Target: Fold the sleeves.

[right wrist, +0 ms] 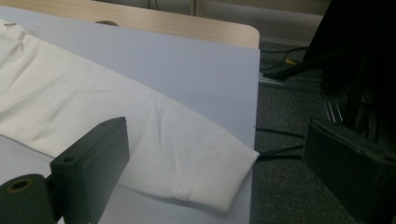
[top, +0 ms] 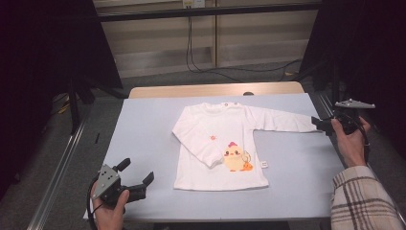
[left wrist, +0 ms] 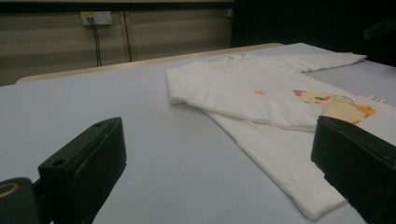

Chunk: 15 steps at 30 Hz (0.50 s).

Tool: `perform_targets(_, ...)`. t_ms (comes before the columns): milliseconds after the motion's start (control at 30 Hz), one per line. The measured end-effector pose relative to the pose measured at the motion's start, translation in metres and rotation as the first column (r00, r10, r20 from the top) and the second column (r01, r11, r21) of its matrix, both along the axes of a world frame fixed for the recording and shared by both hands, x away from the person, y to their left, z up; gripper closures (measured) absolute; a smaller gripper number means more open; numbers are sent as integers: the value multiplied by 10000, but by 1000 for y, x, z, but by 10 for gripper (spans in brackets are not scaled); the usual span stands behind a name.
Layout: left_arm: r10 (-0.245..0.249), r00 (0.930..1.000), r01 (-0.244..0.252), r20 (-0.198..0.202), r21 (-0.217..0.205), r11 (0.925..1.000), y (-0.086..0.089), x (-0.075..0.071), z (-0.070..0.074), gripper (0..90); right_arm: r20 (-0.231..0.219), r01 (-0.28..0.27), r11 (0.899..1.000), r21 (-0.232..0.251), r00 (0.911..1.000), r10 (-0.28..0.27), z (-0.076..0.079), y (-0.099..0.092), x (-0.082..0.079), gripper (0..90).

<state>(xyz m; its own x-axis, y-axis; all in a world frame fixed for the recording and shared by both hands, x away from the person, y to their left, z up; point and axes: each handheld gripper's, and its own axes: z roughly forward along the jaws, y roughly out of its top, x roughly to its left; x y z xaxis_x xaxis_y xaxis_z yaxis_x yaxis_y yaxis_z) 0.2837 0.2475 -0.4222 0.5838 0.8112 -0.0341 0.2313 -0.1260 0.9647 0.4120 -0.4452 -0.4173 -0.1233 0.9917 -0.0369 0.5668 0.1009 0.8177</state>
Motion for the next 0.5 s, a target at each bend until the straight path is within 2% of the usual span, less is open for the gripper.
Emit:
perform_targets(67, 24, 10000, -24, 25, 103, 9999, 2, 2, 0, 34, -114, 59, 10000, -73, 9999, -60, 0, -5, 2, 37)
perform_targets(100, 12, 10000, -12, -32, 24, 10000, 2, 3, -1, 34, -172, 91, 9999, -49, 9998, -92, 0, -6, 3, 26)
perform_targets(133, 4, 10000, -4, -14, 15, 10000, 2, 3, -1, 34, -276, 109, 9999, 5, 9996, -109, 0, -8, 4, 37)
perform_targets(233, -100, 9999, 99, -103, -46, 9999, 0, 2, -1, 33, -516, 118, 9996, -251, 9986, -131, -1, -10, 8, 45)
perform_targets(333, -185, 9998, 186, -114, 85, 9998, 0, 2, -1, 34, -885, 61, 9991, -431, 9960, -99, -4, -12, 14, 52)
perform_targets(433, -189, 9998, 190, -86, 120, 9997, 0, 2, -1, 34, -1552, -279, 9978, -598, 9877, 183, -10, -10, 20, 89)
perform_targets(500, -234, 9997, 235, -111, 77, 9997, -1, 3, -1, 34, -1805, -398, 9968, -688, 9832, 268, -13, -9, 22, 111)
